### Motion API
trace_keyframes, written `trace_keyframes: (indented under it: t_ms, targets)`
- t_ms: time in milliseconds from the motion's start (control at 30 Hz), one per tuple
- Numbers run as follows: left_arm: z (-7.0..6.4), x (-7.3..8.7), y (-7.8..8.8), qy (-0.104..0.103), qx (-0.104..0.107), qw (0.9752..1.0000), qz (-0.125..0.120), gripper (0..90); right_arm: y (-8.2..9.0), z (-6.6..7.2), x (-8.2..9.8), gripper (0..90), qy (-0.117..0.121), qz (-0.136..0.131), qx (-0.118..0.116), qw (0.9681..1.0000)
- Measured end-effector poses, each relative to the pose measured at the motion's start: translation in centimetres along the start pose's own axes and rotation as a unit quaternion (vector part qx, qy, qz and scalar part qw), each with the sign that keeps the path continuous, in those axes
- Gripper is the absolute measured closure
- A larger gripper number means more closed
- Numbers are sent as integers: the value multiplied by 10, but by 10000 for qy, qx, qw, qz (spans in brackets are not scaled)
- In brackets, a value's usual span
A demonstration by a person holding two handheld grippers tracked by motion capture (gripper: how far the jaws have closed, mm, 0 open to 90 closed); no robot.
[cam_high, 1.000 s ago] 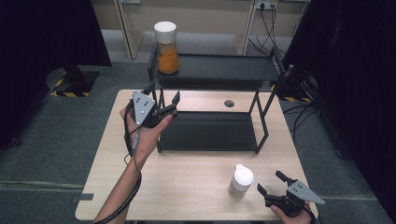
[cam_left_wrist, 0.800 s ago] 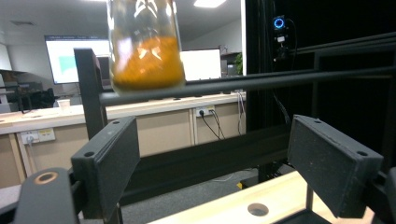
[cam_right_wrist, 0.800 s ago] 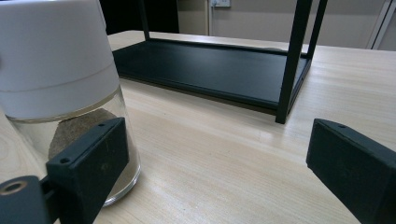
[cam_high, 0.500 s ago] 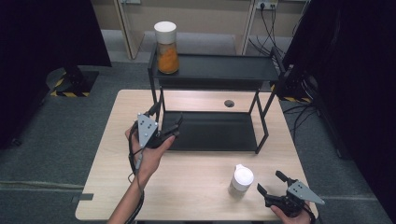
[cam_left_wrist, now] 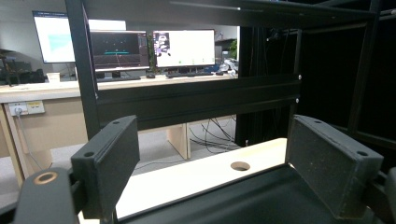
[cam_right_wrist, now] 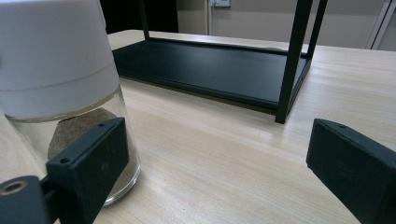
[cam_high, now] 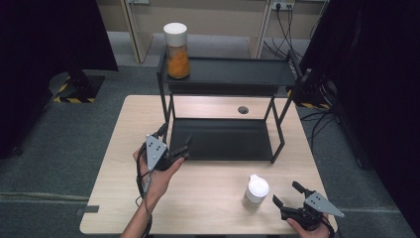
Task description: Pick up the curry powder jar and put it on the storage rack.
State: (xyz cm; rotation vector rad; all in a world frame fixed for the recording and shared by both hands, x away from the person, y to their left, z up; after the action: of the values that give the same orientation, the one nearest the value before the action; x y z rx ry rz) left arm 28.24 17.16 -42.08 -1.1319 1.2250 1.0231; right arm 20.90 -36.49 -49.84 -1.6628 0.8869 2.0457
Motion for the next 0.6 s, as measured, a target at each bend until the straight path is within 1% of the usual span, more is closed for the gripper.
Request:
trace_keyframes:
  t_ms: [33, 100, 133, 200, 300, 467, 600]
  targets:
    - [0, 2, 1, 17, 7, 10000, 0, 163, 0, 0, 0, 62, 4, -1, -2, 10000]
    - [-1, 8, 4, -23, 14, 10000, 63, 163, 0, 0, 0, 62, 3, -2, 2, 10000]
    - [-1, 8, 4, -23, 14, 10000, 63, 163, 0, 0, 0, 62, 3, -2, 2, 10000]
    - [-1, 14, 6, -25, 15, 9999, 111, 163, 0, 0, 0, 62, -1, -5, -3, 10000]
    - [-1, 20, 8, 12, 7, 9999, 145, 163, 0, 0, 0, 62, -3, -10, -3, 10000]
    - [-1, 34, 12, 59, 14, 9996, 282, 163, 0, 0, 0, 62, -5, -6, -6, 10000]
    - [-2, 41, 14, 60, 14, 9994, 349, 162, 0, 0, 0, 62, 2, -3, -4, 10000]
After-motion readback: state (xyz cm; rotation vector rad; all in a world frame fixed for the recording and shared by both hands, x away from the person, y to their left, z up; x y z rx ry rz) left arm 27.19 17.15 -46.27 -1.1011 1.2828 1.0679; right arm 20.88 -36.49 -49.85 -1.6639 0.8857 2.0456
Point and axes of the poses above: each handheld gripper's, and its own axes: y roughly backward along the jaws, x roughly out of its underside, z roughly to its left, the point moved 5 cm from there along -y, roughly forward along the jaws, and after that the axes turned 15 degrees about -x, right-handed, at the moved point
